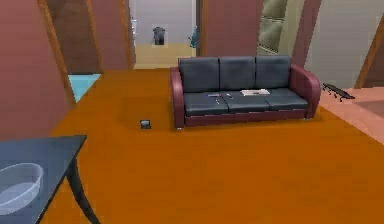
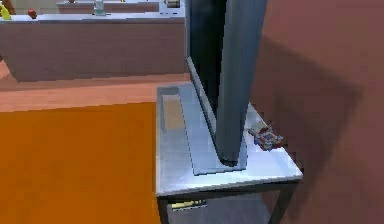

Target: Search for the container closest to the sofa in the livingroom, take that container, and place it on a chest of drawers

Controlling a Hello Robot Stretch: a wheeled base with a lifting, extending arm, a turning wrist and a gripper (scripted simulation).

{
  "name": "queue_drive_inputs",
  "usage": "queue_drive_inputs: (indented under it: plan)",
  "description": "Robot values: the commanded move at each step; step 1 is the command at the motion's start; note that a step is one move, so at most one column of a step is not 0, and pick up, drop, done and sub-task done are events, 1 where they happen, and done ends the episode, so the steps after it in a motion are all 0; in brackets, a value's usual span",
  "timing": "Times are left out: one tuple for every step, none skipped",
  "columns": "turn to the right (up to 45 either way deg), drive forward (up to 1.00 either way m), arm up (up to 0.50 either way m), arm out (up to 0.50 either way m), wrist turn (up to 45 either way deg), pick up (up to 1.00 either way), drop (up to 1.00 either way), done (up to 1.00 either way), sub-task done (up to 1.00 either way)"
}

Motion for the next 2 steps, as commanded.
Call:
queue_drive_inputs:
  plan:
    - [12.0, 0.00, 0.00, 0.00, 0.0, 0.00, 0.00, 0.00, 0.00]
    - [0.0, 0.50, 0.00, 0.00, 0.0, 0.00, 0.00, 0.00, 0.00]
